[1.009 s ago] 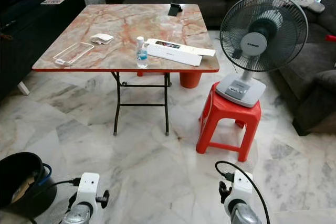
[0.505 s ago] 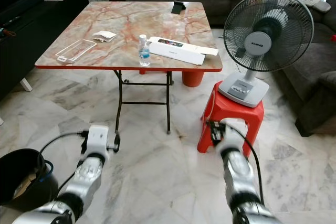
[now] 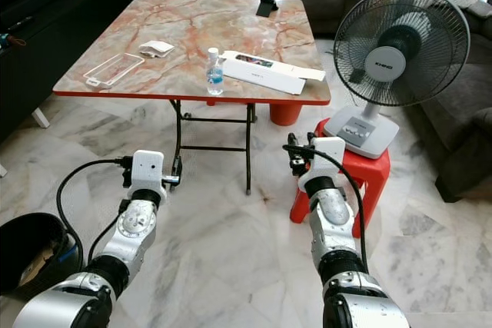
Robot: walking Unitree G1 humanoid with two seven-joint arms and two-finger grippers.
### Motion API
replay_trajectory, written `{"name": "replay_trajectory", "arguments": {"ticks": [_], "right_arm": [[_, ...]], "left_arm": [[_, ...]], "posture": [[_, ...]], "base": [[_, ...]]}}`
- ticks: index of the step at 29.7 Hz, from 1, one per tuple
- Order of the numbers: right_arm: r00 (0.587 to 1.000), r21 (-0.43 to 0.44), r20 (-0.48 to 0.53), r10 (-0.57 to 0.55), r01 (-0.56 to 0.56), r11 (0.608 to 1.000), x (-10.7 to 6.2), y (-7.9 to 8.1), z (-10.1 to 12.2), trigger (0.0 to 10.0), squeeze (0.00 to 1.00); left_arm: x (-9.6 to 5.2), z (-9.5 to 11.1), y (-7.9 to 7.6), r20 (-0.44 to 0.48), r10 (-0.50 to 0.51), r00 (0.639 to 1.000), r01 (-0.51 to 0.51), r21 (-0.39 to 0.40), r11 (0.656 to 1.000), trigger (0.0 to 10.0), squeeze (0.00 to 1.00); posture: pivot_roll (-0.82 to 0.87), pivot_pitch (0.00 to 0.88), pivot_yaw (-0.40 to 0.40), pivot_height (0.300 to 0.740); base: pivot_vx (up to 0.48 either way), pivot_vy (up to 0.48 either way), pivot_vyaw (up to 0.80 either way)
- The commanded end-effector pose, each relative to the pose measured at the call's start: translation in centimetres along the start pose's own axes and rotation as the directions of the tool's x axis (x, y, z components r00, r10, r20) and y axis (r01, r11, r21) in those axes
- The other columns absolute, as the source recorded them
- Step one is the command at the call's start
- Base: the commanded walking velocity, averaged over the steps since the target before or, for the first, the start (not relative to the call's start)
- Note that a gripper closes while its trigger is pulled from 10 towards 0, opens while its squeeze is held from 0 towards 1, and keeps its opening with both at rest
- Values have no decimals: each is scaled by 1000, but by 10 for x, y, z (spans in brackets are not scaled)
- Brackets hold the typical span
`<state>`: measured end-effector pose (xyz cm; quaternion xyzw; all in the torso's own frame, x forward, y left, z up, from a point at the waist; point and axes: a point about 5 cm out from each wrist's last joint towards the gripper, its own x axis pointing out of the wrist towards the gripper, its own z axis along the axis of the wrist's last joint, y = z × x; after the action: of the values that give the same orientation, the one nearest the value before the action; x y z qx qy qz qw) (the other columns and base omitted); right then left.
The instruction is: Picking trash to rubbish bin
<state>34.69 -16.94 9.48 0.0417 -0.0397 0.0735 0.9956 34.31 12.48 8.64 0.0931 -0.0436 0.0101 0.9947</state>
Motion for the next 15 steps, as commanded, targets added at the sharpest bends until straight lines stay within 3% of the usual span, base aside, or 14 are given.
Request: {"name": "replay_trajectory", "arguments": {"ticks": [1, 3, 15], "right_arm": [[999, -6, 47, 15, -15, 1000, 8, 5, 12, 10000, 0], [999, -6, 41, 26, -26, 1000, 9, 7, 12, 10000, 0], [996, -4, 66, 57, -57, 998, 15, 14, 21, 10000, 0]], "left_arm": [[5, 10, -1, 51, -23, 998, 20, 51, 999, 10000, 0], [4, 10, -4, 63, -39, 997, 33, 81, 996, 10000, 0], [8, 19, -2, 105, -18, 994, 11, 69, 998, 10000, 0]], "posture": [[-46, 24, -40, 740], [-46, 23, -38, 740], [-43, 21, -44, 740]], "base": [[356, 0, 0], [480, 0, 0], [480, 0, 0]]}}
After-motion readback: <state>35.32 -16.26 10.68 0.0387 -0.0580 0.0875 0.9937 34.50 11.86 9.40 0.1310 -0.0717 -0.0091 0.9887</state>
